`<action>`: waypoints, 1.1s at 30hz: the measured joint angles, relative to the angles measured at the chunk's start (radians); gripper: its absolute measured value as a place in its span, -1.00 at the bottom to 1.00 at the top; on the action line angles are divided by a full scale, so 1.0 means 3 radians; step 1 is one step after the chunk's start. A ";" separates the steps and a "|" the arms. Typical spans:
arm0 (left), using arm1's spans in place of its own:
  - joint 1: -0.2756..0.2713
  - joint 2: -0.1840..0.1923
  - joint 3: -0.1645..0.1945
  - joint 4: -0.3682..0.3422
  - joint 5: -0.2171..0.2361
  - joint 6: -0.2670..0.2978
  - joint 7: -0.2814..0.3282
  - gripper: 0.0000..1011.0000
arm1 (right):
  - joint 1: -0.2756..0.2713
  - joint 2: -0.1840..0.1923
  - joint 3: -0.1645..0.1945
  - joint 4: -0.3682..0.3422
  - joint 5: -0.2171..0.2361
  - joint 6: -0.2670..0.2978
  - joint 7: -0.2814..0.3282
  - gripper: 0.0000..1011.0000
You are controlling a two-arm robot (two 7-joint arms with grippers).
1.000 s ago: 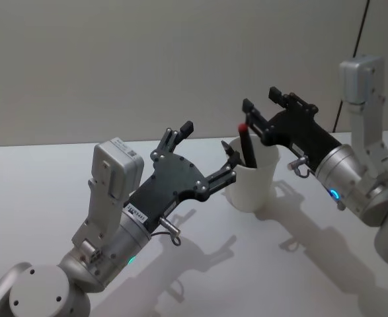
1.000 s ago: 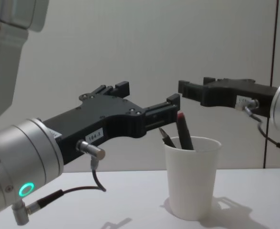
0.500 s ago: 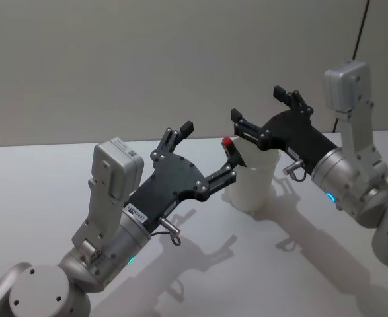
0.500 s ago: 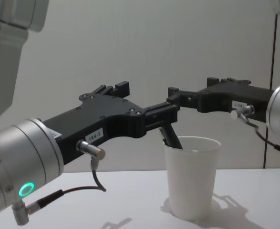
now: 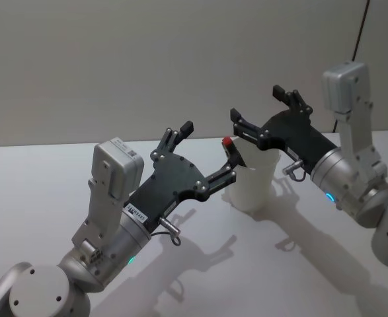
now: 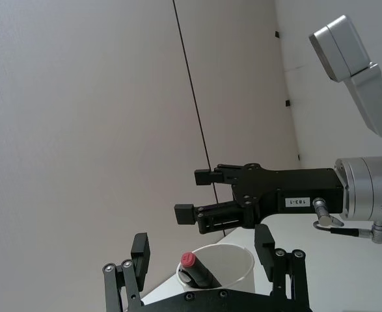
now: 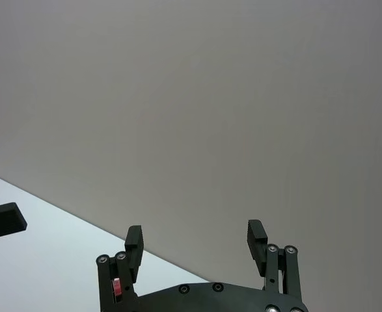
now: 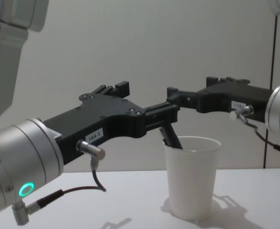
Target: Place the pen into the pen holder.
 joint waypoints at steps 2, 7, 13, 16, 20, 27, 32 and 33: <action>0.0000 0.0000 0.0000 0.0000 0.0000 0.0000 0.0000 0.98 | -0.0003 0.0000 0.0008 -0.0004 0.0026 -0.0011 -0.0013 0.98; 0.0000 0.0000 0.0000 0.0000 0.0000 0.0000 0.0000 0.98 | -0.0011 0.0007 0.0034 -0.0035 0.0095 -0.0030 -0.0059 0.98; 0.0000 0.0000 0.0000 0.0000 0.0000 0.0000 0.0000 0.98 | -0.0022 0.0023 0.0069 -0.0081 0.0172 -0.0040 -0.0130 0.98; 0.0000 0.0000 0.0000 0.0000 0.0000 0.0000 0.0000 0.98 | -0.0031 0.0036 0.0093 -0.0110 0.0212 -0.0042 -0.0185 0.98; 0.0000 0.0000 0.0000 0.0000 0.0000 0.0000 0.0000 0.98 | -0.0042 0.0056 0.0133 -0.0154 0.0266 -0.0043 -0.0279 0.98; -0.0026 0.0005 0.0013 0.0016 0.0004 0.0027 0.0044 0.98 | -0.0067 0.0071 0.0156 -0.0178 0.0284 -0.0043 -0.0310 0.98; -0.0098 0.0021 0.0049 0.0063 0.0028 0.0106 0.0164 0.98 | -0.0157 0.0096 0.0192 -0.0213 0.0289 -0.0057 -0.0322 0.98; -0.0131 0.0028 0.0068 0.0085 0.0039 0.0146 0.0223 0.98 | -0.0204 0.0109 0.0210 -0.0231 0.0293 -0.0064 -0.0328 0.98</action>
